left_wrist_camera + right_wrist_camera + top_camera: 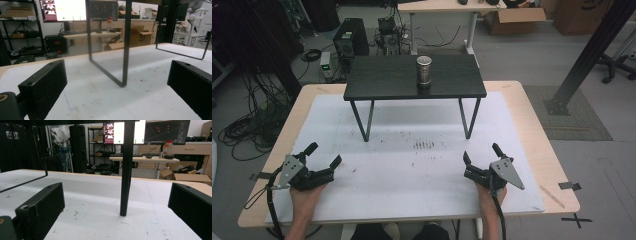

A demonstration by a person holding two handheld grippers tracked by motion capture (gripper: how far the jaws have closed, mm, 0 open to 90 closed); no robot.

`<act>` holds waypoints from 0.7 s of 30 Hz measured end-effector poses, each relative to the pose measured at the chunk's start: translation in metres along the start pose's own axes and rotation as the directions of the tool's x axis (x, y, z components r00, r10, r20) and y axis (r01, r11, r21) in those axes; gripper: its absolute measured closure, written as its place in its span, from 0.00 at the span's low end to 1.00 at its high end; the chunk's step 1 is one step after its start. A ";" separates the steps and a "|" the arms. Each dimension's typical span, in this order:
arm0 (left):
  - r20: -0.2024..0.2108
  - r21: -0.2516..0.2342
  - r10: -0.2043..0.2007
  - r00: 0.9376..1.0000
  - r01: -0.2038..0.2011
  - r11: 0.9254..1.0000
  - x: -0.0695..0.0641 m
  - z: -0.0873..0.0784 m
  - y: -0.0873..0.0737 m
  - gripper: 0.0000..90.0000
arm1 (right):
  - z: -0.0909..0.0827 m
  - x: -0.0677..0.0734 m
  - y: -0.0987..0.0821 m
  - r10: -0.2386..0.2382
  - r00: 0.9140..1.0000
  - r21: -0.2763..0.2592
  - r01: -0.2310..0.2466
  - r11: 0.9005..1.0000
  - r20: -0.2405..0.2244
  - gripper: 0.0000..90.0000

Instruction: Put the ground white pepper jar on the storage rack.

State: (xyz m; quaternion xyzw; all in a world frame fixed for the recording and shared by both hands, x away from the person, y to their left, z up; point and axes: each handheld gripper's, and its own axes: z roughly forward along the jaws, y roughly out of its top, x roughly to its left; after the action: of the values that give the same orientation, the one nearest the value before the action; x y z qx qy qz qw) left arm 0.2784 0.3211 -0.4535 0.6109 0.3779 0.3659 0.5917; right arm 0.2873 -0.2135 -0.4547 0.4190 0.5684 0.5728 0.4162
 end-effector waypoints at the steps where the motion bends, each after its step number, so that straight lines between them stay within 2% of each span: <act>1: 0.000 0.000 0.000 1.000 0.000 1.000 0.000 0.000 0.000 0.03 | 0.000 0.000 0.000 -0.003 1.000 0.001 0.003 1.000 0.001 0.01; 21: -0.001 0.001 0.000 1.000 0.000 1.000 0.000 0.000 0.000 0.03 | 0.000 0.001 0.000 -0.003 1.000 -0.002 0.003 1.000 0.007 0.01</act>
State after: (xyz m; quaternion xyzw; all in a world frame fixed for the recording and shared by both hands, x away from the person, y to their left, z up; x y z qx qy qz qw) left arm 0.2786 0.3210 -0.4535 0.6110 0.3780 0.3661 0.5913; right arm 0.2867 -0.2130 -0.4549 0.4196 0.5669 0.5713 0.4197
